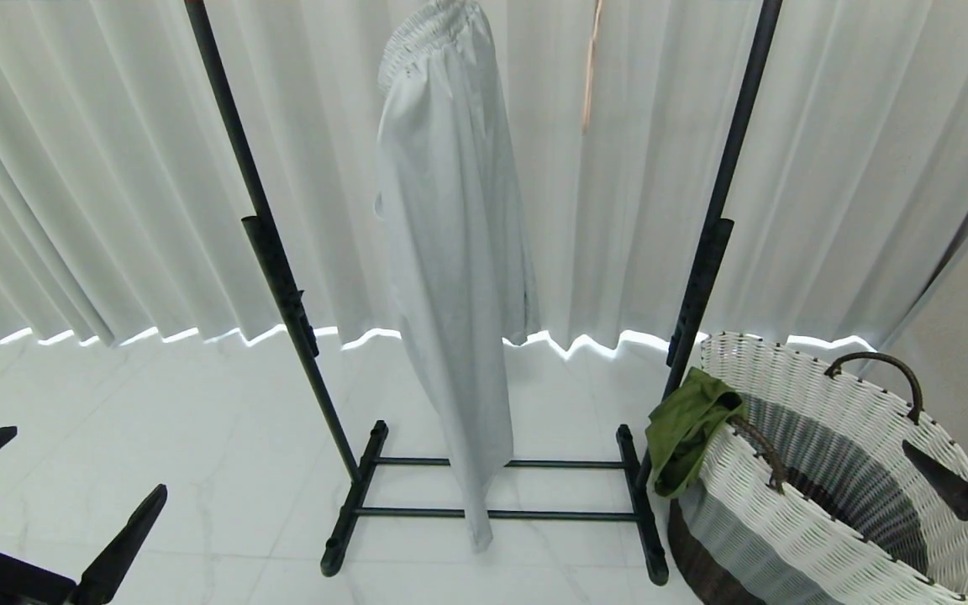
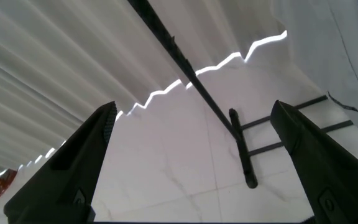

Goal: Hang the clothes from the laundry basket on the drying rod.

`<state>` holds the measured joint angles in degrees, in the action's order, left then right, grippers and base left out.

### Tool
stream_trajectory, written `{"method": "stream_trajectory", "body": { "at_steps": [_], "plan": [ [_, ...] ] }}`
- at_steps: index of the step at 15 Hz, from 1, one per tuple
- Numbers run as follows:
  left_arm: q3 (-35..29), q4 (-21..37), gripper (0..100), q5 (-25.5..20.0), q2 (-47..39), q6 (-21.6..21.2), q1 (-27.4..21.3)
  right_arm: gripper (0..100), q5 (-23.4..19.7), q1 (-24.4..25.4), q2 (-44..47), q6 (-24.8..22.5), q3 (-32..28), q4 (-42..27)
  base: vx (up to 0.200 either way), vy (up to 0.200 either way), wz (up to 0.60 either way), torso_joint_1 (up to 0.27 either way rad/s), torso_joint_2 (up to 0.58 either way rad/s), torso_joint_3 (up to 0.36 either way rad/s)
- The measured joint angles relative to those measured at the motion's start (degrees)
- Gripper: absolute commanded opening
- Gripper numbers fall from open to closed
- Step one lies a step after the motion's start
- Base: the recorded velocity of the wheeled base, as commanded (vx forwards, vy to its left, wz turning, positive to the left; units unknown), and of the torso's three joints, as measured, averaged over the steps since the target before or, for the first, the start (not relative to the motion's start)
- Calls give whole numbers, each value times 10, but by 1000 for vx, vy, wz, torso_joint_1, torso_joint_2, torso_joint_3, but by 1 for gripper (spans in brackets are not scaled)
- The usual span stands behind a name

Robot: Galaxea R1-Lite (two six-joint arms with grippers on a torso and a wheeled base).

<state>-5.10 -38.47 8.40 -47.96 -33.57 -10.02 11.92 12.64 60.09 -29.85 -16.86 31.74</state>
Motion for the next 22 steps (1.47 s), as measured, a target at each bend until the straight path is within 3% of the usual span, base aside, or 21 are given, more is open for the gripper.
{"method": "stream_trajectory", "body": {
  "at_steps": [10, 14, 22],
  "plan": [
    [-48, 0, 100, -1, -85, 27, 0, 100, -5, -1, 118, 9, 3, 4, 200, 0, 0, 5, 2, 3],
    [-49, 0, 100, -1, -99, 28, -1, 100, -26, 0, 176, 36, 2, 19, 200, 0, 0, 1, 0, 1],
    [-47, 0, 100, -1, -105, 26, -33, 100, -17, -8, 296, 54, 6, 35, 0, 0, 0, 0, 0, 0]
  ]
}}
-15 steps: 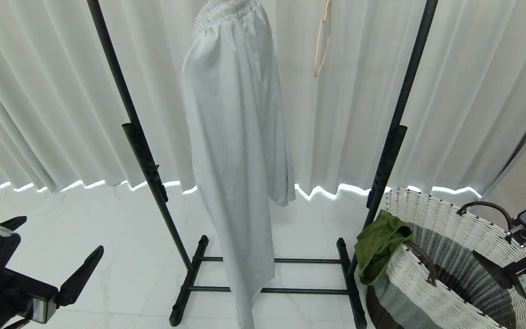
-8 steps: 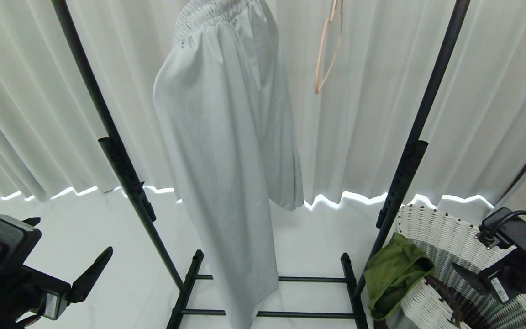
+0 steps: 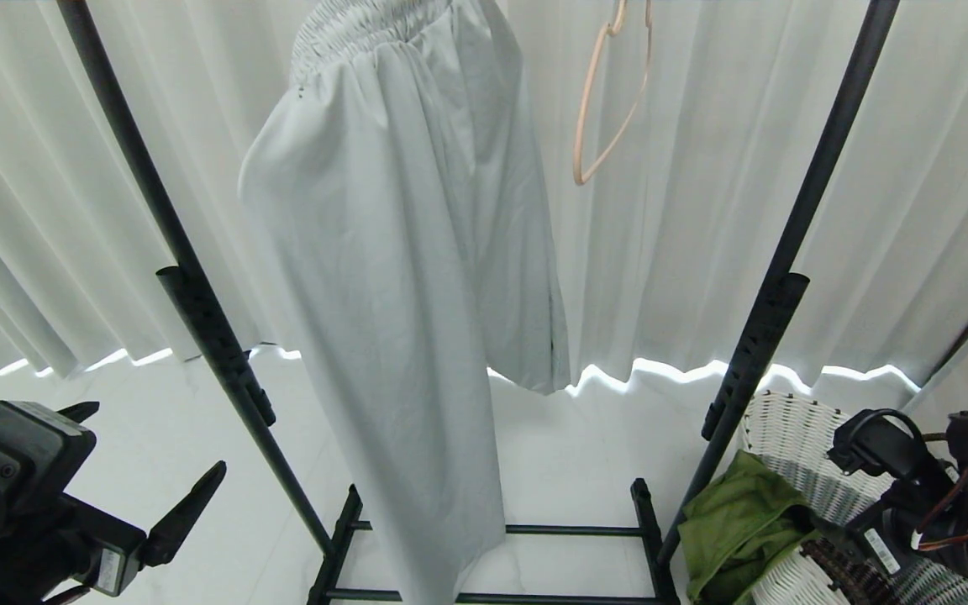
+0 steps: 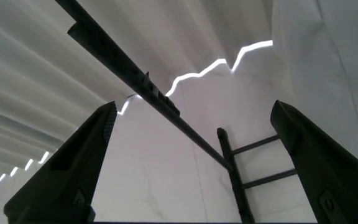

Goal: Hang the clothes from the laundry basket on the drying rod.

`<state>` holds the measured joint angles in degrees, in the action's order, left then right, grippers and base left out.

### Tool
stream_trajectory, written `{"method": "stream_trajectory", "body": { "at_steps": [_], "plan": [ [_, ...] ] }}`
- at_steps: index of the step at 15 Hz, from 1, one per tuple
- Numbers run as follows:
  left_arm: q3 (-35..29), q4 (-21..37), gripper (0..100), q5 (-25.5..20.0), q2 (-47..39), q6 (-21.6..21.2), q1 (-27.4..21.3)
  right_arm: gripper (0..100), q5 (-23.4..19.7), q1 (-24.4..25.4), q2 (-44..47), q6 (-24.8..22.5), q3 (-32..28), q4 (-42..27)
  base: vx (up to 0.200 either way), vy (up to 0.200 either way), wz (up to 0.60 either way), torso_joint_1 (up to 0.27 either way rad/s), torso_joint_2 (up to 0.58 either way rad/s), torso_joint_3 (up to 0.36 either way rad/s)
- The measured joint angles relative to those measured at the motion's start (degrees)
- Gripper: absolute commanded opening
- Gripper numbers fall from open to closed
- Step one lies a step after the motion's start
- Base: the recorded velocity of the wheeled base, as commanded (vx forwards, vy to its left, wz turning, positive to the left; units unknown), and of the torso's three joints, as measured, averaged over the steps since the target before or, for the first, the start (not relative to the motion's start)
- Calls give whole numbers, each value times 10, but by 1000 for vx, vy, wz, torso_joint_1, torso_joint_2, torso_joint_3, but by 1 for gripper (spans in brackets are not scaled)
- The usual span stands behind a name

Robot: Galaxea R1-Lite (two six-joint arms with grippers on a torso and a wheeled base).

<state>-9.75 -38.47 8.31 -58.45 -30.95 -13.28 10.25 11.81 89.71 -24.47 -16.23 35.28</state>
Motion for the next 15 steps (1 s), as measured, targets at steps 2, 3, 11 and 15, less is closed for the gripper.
{"method": "stream_trajectory", "body": {
  "at_steps": [2, 3, 11, 15],
  "plan": [
    [2, 0, 100, 0, 0, 0, -1, 100, 3, -4, 26, 29, -5, 1, 0, 0, 0, 0, 0, 0],
    [4, 0, 100, 0, -1, 1, -1, 100, 4, -4, 38, 39, -10, 2, 0, 0, 0, 0, 0, 0],
    [19, 0, 100, 0, 1, 1, -19, 0, 28, -5, 108, 76, -22, 74, 0, 0, 0, 0, 0, 0],
    [20, 0, 100, 0, -1, 0, -20, 0, 29, 7, 114, 75, -6, 96, 0, 0, 0, 0, 0, 0]
  ]
}}
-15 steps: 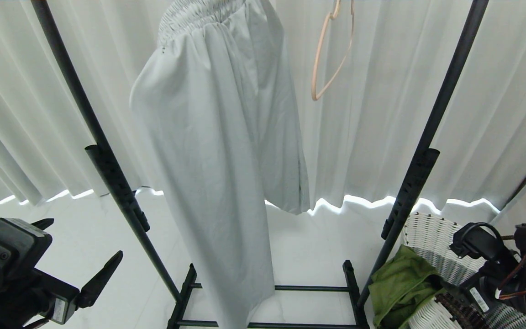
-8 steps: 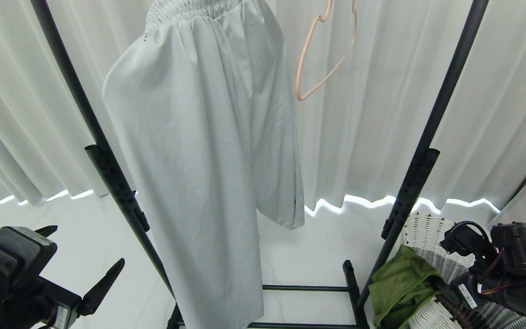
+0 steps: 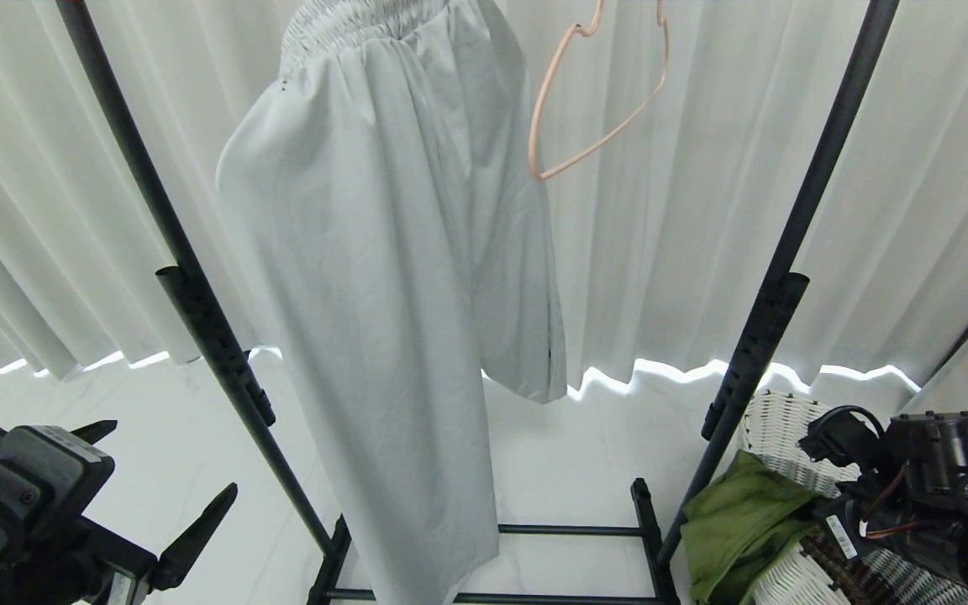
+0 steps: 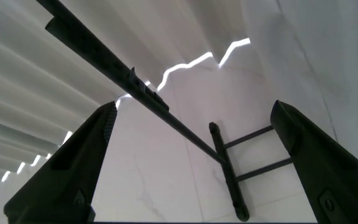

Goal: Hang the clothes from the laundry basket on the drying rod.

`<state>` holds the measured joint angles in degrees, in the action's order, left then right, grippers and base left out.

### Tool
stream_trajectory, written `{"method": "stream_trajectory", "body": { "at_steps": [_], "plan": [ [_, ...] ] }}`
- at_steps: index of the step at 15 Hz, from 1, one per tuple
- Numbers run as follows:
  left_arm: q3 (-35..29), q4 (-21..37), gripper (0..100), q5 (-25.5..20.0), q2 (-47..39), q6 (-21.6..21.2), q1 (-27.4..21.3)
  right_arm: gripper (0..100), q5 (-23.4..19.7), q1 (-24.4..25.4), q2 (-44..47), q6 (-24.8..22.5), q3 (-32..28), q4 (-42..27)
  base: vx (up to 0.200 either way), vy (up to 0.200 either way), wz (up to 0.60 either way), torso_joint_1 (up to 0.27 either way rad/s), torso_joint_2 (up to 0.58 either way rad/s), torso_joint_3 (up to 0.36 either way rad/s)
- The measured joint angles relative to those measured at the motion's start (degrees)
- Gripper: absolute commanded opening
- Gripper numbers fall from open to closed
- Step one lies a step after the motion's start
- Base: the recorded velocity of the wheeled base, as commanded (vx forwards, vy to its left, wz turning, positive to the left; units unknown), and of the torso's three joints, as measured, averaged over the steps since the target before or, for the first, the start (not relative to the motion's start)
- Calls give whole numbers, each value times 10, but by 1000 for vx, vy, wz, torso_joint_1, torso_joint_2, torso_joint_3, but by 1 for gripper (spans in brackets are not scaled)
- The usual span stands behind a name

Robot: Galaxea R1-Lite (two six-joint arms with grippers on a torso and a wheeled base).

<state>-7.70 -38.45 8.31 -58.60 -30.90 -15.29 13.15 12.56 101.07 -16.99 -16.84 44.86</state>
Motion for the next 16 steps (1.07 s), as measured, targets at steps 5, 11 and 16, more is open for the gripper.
{"method": "stream_trajectory", "body": {
  "at_steps": [5, 11, 16],
  "plan": [
    [0, 0, 100, 3, -12, 31, 6, 0, -2, 14, -40, -2, 0, 0, 0, 0, 0, 0, 0, 0],
    [-2, 0, 100, 5, -46, 36, 91, 0, -30, 48, -159, -63, -73, -4, -33, 0, 0, 0, 0, 0],
    [-2, 0, 100, 4, -60, 36, 110, 0, -38, 95, -221, -124, -85, -5, -200, 0, 0, 3, 2, 0]
  ]
}}
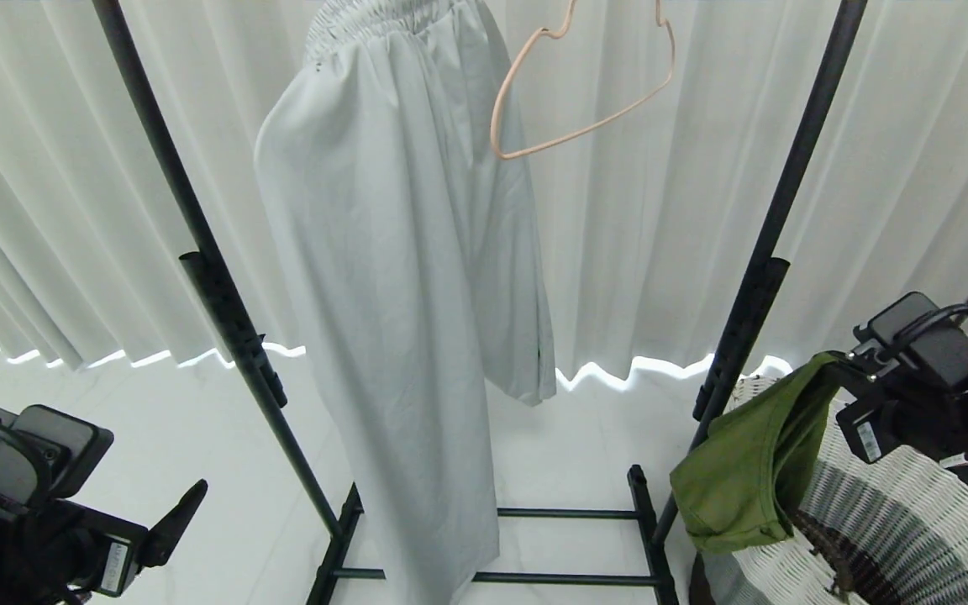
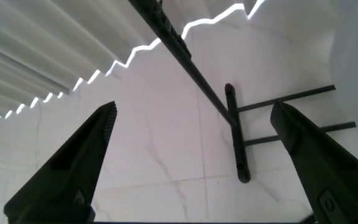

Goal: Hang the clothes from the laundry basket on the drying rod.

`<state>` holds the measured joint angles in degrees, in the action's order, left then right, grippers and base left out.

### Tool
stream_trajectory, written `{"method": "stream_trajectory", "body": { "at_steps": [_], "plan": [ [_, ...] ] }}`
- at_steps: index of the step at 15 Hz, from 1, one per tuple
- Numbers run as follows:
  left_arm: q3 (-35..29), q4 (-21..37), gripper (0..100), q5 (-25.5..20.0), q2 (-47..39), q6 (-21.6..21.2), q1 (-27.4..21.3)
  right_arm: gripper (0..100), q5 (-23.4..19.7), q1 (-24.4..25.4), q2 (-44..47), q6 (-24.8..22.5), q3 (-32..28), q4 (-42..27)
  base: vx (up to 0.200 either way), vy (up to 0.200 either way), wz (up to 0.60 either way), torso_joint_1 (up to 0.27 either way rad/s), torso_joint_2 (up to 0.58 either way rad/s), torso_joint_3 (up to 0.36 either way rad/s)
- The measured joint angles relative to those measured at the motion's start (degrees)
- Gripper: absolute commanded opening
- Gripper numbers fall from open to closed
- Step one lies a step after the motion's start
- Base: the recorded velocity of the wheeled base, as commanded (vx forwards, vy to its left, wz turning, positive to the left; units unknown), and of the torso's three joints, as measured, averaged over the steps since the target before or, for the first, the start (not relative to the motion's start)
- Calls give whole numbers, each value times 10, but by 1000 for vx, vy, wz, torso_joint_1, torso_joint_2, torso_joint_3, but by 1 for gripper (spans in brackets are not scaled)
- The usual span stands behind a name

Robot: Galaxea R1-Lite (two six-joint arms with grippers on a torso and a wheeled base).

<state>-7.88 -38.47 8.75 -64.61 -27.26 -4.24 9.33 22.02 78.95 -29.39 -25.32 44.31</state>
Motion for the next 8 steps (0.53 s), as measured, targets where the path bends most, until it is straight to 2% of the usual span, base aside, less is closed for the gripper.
{"method": "stream_trajectory", "body": {
  "at_steps": [1, 5, 8],
  "plan": [
    [0, 0, 100, 0, -1, -1, 0, 0, 0, 9, -9, -9, -1, 0, -200, 0, 0, 2, 2, -2],
    [-4, -2, 100, -5, -1, -2, -3, 0, 1, 29, -38, -28, -5, -1, 0, 0, 0, 0, 0, 0],
    [1, -2, 100, -34, 0, -2, -47, 0, 0, 71, -44, -27, -11, -1, 0, 0, 0, 0, 0, 0]
  ]
}}
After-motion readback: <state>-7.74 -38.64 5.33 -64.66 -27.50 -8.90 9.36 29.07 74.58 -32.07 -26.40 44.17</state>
